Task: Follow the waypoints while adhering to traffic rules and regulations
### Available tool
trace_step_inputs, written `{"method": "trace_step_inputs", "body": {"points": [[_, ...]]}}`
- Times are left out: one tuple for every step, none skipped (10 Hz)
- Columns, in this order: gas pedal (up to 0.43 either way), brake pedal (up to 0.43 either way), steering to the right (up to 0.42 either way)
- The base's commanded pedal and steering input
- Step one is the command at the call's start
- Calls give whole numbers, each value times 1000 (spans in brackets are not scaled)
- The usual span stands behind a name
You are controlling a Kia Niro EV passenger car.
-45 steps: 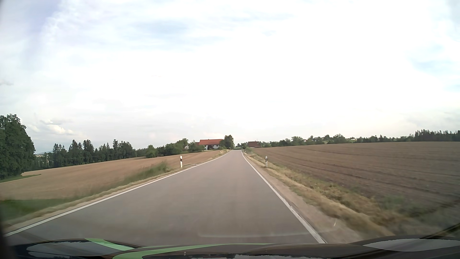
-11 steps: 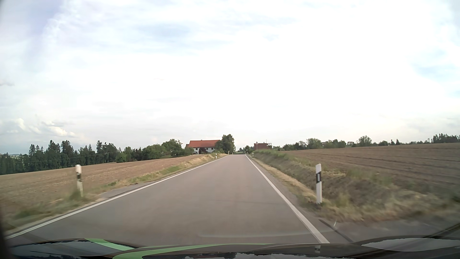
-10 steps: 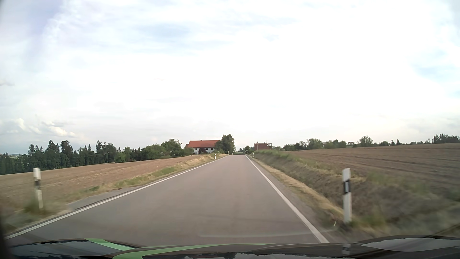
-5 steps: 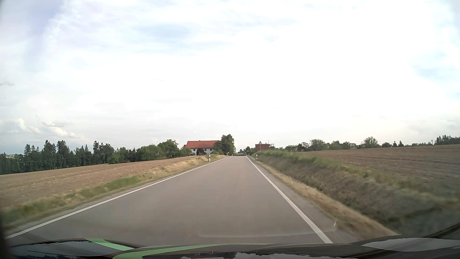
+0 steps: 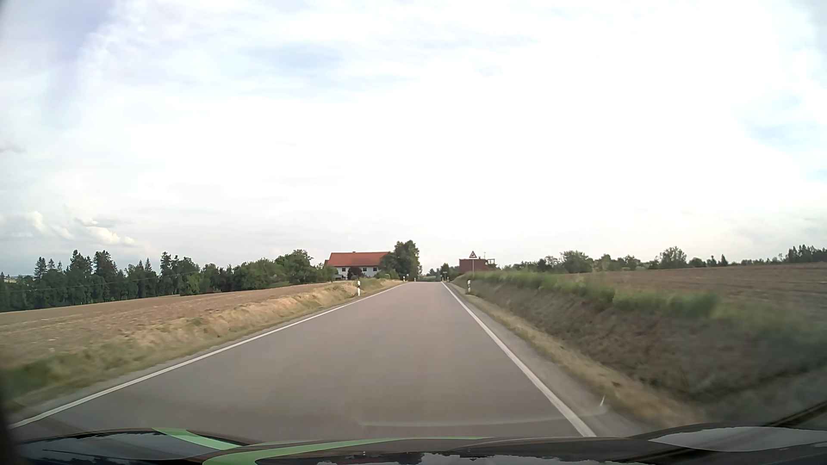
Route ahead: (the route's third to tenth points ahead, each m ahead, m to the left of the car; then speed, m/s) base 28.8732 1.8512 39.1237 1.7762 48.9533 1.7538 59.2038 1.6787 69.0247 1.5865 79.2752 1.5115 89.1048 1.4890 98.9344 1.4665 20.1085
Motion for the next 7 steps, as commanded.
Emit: {"method": "trace_step_inputs", "body": {"points": [[150, 0, 2], [150, 0, 1], [150, 0, 2], [150, 0, 2], [150, 0, 1], [150, 0, 0], [150, 0, -1]]}}
